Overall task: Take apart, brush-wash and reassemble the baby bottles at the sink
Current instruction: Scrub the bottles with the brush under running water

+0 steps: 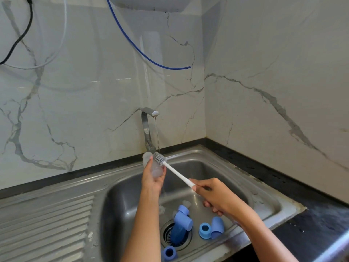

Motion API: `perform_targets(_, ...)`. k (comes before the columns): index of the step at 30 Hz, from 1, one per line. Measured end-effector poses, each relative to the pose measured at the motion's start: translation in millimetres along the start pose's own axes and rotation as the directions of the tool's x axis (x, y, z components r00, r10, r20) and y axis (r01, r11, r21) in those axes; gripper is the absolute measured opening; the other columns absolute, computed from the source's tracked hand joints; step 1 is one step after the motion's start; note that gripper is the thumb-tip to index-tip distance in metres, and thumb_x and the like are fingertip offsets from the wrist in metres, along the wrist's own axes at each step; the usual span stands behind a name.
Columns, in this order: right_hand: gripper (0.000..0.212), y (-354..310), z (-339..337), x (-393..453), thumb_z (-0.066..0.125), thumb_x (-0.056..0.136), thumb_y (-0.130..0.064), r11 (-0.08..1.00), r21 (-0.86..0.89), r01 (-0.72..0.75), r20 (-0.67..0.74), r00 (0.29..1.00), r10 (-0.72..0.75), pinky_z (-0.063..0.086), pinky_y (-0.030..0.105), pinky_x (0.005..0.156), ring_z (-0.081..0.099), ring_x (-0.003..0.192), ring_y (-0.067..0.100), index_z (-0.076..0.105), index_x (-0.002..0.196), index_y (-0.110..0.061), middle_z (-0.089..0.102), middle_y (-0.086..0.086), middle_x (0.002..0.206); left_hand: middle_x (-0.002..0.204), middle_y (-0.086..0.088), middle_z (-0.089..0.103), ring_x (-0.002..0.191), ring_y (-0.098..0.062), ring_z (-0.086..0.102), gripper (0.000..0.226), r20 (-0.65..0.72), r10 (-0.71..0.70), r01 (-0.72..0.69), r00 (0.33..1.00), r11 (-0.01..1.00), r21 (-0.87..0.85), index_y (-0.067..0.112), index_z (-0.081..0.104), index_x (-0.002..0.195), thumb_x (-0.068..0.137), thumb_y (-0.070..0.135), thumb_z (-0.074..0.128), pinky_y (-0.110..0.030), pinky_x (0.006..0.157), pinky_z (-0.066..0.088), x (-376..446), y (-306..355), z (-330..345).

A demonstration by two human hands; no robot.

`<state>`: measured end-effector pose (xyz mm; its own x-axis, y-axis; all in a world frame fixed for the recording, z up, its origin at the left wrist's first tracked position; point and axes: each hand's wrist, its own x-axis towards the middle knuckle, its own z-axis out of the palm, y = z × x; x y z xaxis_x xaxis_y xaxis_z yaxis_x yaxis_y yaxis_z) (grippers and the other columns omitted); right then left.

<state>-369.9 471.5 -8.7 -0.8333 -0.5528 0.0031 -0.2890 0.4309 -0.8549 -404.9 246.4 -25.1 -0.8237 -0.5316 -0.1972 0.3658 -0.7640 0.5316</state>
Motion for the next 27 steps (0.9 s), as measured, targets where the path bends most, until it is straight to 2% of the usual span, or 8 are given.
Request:
perform_targets(3,0.034,0.7,1.4,-0.5,0.047,0.100,-0.034,0.997,0.069,-0.021,-0.005,1.000,0.021,0.032,0.019,0.039,0.033,0.042,0.006,0.053,0.132,-0.043,0.045,-0.002,0.061,0.108,-0.014,0.057,0.087,-0.024,0.060,0.051,-0.018,0.006,-0.007,1.000,0.999,-0.051,0.008,0.046,0.133,0.088,0.020,0.064,-0.035,0.069,0.053,2.2,-0.2,0.9)
perform_targets(8,0.040,-12.6,22.6,17.7,0.043,0.103,-0.027,0.994,-0.041,0.100,-0.174,0.979,-0.106,0.032,0.011,0.041,0.037,0.049,0.005,0.047,0.142,-0.029,0.045,-0.008,0.066,0.100,-0.015,0.058,0.090,-0.025,0.058,0.041,0.051,-0.042,0.039,0.998,0.997,0.059,0.005,0.050,0.124,0.091,0.028,0.060,-0.036,0.083,0.049,-3.0,-15.6,9.1)
perform_targets(14,0.037,-5.0,9.8,9.8,0.043,0.101,-0.034,0.999,0.026,0.020,-0.047,0.999,-0.018,0.034,0.017,0.039,0.036,0.044,0.005,0.047,0.137,-0.042,0.047,-0.001,0.065,0.138,-0.023,0.044,0.121,-0.037,0.050,0.049,-0.001,-0.006,0.006,1.000,0.996,-0.086,0.006,0.032,0.142,0.099,0.024,0.047,-0.054,0.098,0.042,1.7,-8.7,3.5)
perform_targets(17,0.036,-1.2,8.1,1.2,0.043,0.101,-0.035,1.000,0.019,-0.005,-0.054,0.999,0.006,0.033,0.017,0.038,0.036,0.042,0.005,0.049,0.136,-0.042,0.047,-0.002,0.065,0.129,-0.020,0.050,0.106,-0.035,0.055,0.046,-0.023,-0.024,0.024,0.999,1.000,-0.016,0.008,0.034,0.140,0.100,0.029,0.042,-0.051,0.089,0.045,3.7,-7.6,5.0)
perform_targets(19,0.037,-3.7,12.1,6.3,0.043,0.102,-0.032,0.999,-0.035,0.024,-0.108,0.994,-0.028,0.033,0.013,0.040,0.039,0.048,0.004,0.048,0.139,-0.036,0.047,-0.006,0.068,0.105,-0.015,0.057,0.083,-0.026,0.056,0.040,-0.014,-0.019,0.021,1.000,0.984,0.177,0.010,0.046,0.126,0.096,0.038,0.045,-0.041,0.071,0.049,0.9,-13.3,11.6)
perform_targets(21,0.040,-8.7,16.7,14.5,0.043,0.102,-0.030,0.995,-0.084,0.046,-0.153,0.986,-0.059,0.033,0.011,0.043,0.041,0.052,0.004,0.046,0.142,-0.031,0.046,-0.010,0.070,0.095,-0.011,0.057,0.078,-0.021,0.055,0.041,0.033,-0.004,-0.007,0.999,0.949,0.316,0.011,0.054,0.111,0.089,0.045,0.057,-0.031,0.062,0.046,-4.0,-19.6,16.1)
perform_targets(23,0.040,-11.1,19.0,18.8,0.043,0.102,-0.030,0.995,-0.087,0.055,-0.153,0.986,-0.068,0.034,0.013,0.045,0.041,0.054,0.004,0.046,0.142,-0.030,0.047,-0.008,0.071,0.099,-0.011,0.057,0.082,-0.020,0.055,0.036,0.061,0.025,-0.042,0.998,0.953,0.299,0.013,0.056,0.110,0.088,0.040,0.061,-0.029,0.065,0.047,-5.7,-22.3,15.0)
perform_targets(27,0.036,-5.4,9.7,7.8,0.044,0.101,-0.035,1.000,0.001,-0.013,-0.014,1.000,0.013,0.035,0.018,0.041,0.038,0.045,0.006,0.049,0.135,-0.042,0.049,-0.002,0.066,0.103,-0.010,0.059,0.084,-0.019,0.057,0.043,-0.051,0.076,-0.071,0.996,0.994,0.078,0.008,0.045,0.132,0.094,0.026,0.056,-0.032,0.073,0.048,-2.1,-13.5,2.7)
